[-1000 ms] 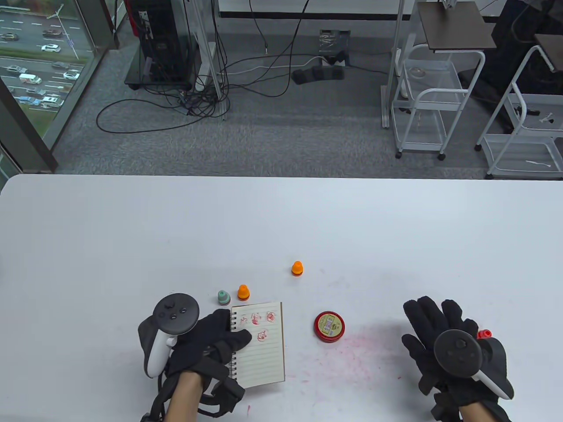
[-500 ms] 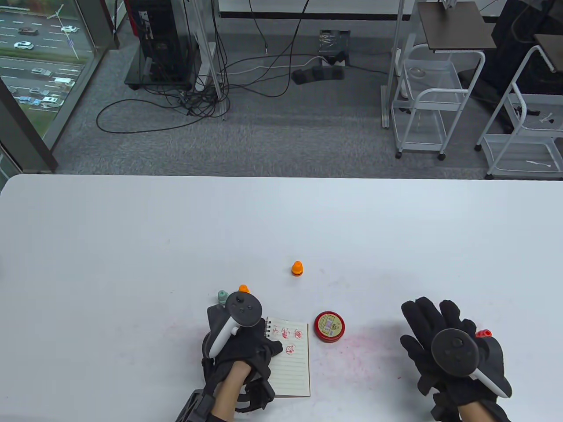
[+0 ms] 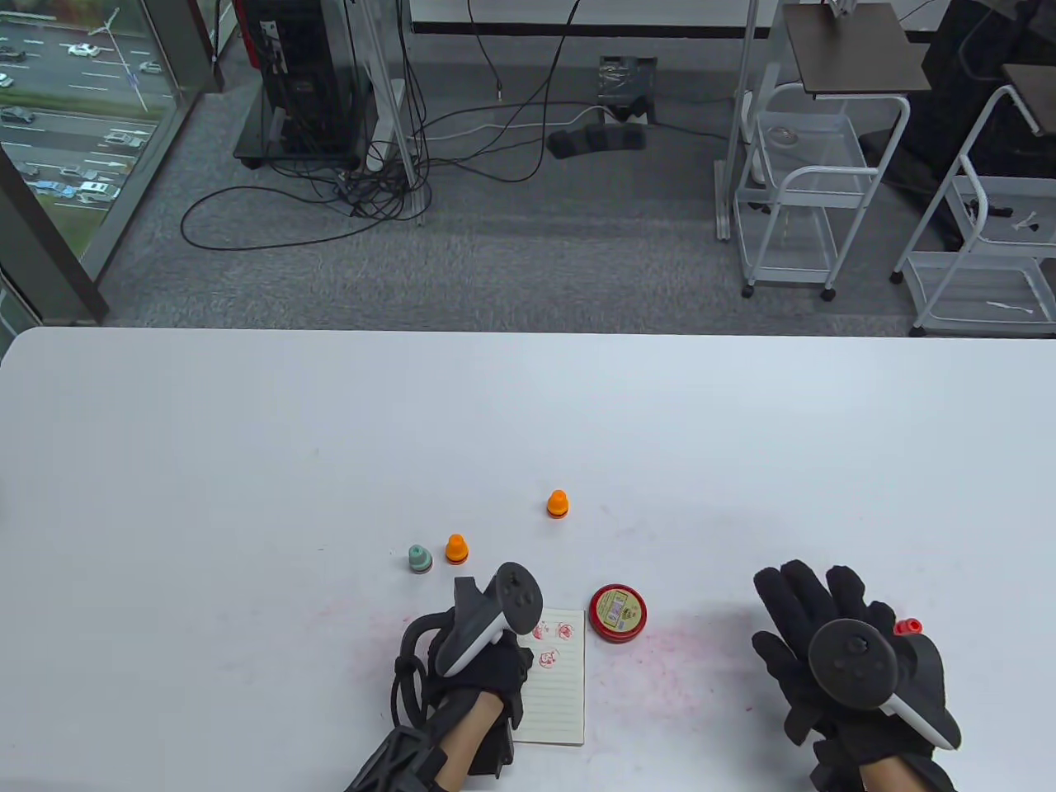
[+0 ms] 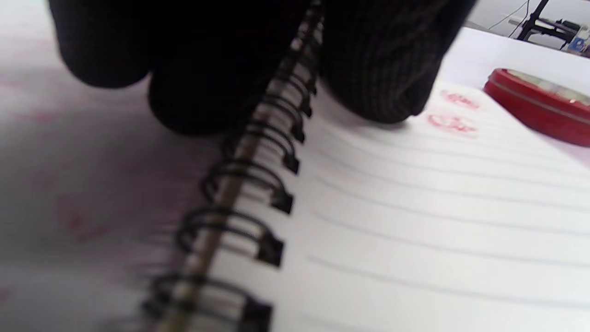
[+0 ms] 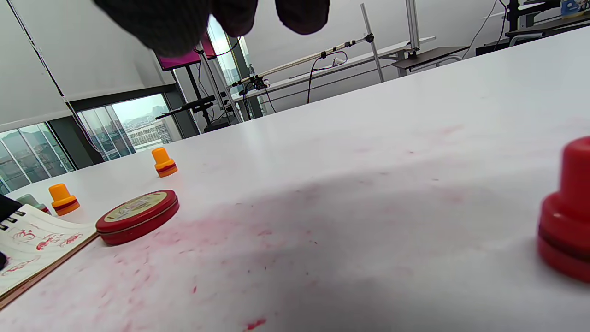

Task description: Stamp reward stamp onto notebook

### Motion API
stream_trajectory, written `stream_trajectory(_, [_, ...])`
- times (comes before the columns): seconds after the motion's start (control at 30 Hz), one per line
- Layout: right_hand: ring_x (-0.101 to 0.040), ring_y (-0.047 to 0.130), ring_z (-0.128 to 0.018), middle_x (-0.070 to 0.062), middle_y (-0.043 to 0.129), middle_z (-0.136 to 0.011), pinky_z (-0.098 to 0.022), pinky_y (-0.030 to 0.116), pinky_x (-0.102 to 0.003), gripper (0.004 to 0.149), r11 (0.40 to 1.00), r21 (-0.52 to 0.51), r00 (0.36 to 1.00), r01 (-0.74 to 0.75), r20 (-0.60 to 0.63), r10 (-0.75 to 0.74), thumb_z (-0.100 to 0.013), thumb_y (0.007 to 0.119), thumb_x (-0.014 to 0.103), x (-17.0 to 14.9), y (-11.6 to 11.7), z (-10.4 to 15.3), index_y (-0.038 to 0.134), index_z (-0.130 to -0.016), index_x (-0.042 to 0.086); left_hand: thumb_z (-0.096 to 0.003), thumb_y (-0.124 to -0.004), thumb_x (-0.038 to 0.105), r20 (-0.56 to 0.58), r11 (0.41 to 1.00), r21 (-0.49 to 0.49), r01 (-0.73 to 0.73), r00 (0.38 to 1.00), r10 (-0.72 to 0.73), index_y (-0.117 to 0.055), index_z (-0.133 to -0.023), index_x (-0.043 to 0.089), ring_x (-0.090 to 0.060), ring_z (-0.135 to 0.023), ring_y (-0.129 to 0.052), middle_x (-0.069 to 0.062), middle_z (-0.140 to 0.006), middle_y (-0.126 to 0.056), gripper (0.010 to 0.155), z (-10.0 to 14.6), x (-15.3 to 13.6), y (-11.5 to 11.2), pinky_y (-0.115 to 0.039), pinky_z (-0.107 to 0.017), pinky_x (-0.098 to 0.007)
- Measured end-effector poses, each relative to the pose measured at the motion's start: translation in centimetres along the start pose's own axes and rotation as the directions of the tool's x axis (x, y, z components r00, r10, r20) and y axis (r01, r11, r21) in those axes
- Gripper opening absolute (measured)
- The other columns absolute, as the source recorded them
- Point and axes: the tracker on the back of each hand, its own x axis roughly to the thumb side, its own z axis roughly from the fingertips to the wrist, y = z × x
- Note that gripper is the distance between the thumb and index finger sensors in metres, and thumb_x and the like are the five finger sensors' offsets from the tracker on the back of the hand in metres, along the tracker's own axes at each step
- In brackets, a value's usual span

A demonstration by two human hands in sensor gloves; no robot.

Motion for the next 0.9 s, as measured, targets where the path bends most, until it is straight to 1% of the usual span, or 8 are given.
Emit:
stream_trajectory(0.13, [-0.062, 0.028, -0.104, -0.013, 0.040, -0.123, -0.064, 0.032, -0.085, 0.065, 1.000, 0.005, 1.000, -0.005, 0.010, 0.005, -0.054, 0.066, 0.045, 0.1, 0.1, 0.0, 0.043, -0.112, 0.028, -0.0423, -0.084, 0.046, -0.049, 0.992, 0.012, 0.126, 0.991, -0.125, -0.055, -0.108, -0.012, -0.024, -0.051, -0.104, 0.001, -0.074, -0.092, 0.092, 0.2, 1.0, 0.1, -0.091, -0.037, -0.042])
stream_trajectory(0.3, [-0.062, 0.029, -0.104, -0.013, 0.040, -0.123, -0.065, 0.033, -0.085, 0.065, 1.000, 0.013, 1.000, -0.004, 0.013, 0.004, -0.054, 0.066, 0.045, 0.2, 0.1, 0.1, 0.043, -0.112, 0.028, -0.0438, -0.074, 0.046, -0.101, 0.948, -0.072, 0.310, 0.943, -0.316, -0.050, -0.109, -0.013, -0.031, -0.058, -0.105, -0.004, -0.078, -0.092, 0.091, 0.0, 2.7, -0.3, -0.091, -0.039, -0.044])
stream_trajectory(0.43, [-0.062, 0.029, -0.104, -0.013, 0.040, -0.123, -0.065, 0.033, -0.085, 0.065, 1.000, 0.001, 1.000, 0.009, 0.014, -0.009, -0.054, 0.066, 0.045, 0.1, -0.1, 0.2, 0.044, -0.112, 0.028, -0.0441, -0.065, 0.047, -0.129, 0.910, -0.124, 0.395, 0.903, -0.409, -0.043, -0.111, -0.012, -0.035, -0.063, -0.102, -0.008, -0.083, -0.088, 0.092, 0.0, 3.0, -0.7, -0.089, -0.043, -0.045])
stream_trajectory(0.57, [-0.062, 0.029, -0.104, -0.013, 0.040, -0.123, -0.065, 0.033, -0.085, 0.065, 1.000, -0.007, 1.000, 0.010, 0.018, -0.010, -0.054, 0.066, 0.045, 0.1, -0.2, 0.2, 0.044, -0.112, 0.028, -0.0456, -0.066, 0.052, -0.122, 0.909, -0.101, 0.405, 0.902, -0.415, -0.048, -0.111, -0.011, -0.037, -0.063, -0.104, -0.012, -0.085, -0.091, 0.092, 0.4, 2.8, -0.3, -0.090, -0.042, -0.044])
stream_trajectory(0.63, [-0.062, 0.029, -0.104, -0.013, 0.040, -0.123, -0.065, 0.033, -0.085, 0.065, 1.000, -0.009, 1.000, 0.008, 0.020, -0.008, -0.054, 0.066, 0.045, 0.1, -0.2, 0.2, 0.044, -0.112, 0.028, -0.0460, -0.072, 0.057, -0.118, 0.937, -0.055, 0.344, 0.930, -0.348, -0.048, -0.111, -0.011, -0.038, -0.064, -0.103, -0.014, -0.086, -0.091, 0.097, 0.9, 2.1, 0.2, -0.090, -0.043, -0.045])
stream_trajectory(0.7, [-0.062, 0.029, -0.104, -0.013, 0.040, -0.123, -0.065, 0.033, -0.085, 0.065, 1.000, -0.010, 1.000, 0.006, 0.019, -0.006, -0.054, 0.066, 0.045, 0.1, -0.2, 0.2, 0.044, -0.112, 0.028, -0.0472, -0.070, 0.059, -0.092, 0.965, -0.023, 0.261, 0.961, -0.262, -0.047, -0.112, -0.009, -0.039, -0.065, -0.103, -0.015, -0.087, -0.090, 0.097, 1.8, 1.1, 1.1, -0.090, -0.044, -0.045])
stream_trajectory(0.8, [-0.062, 0.028, -0.104, -0.013, 0.040, -0.123, -0.064, 0.033, -0.085, 0.065, 1.000, -0.009, 1.000, -0.004, 0.018, 0.004, -0.054, 0.066, 0.045, 0.2, -0.1, 0.1, 0.044, -0.112, 0.028, -0.0482, -0.068, 0.060, -0.047, 0.983, 0.039, 0.179, 0.983, -0.177, -0.045, -0.115, -0.004, -0.043, -0.073, -0.098, -0.018, -0.093, -0.086, 0.095, 3.1, -0.4, 2.5, -0.086, -0.050, -0.049])
stream_trajectory(0.9, [-0.062, 0.028, -0.104, -0.013, 0.040, -0.123, -0.064, 0.032, -0.085, 0.065, 1.000, -0.007, 1.000, -0.017, 0.018, 0.017, -0.054, 0.066, 0.045, 0.3, 0.0, 0.2, 0.044, -0.112, 0.028, -0.0487, -0.067, 0.061, 0.077, 0.977, 0.174, 0.121, 0.988, -0.136, -0.045, -0.117, 0.006, -0.048, -0.087, -0.086, -0.019, -0.106, -0.075, 0.091, 4.5, -2.4, 3.9, -0.078, -0.061, -0.055])
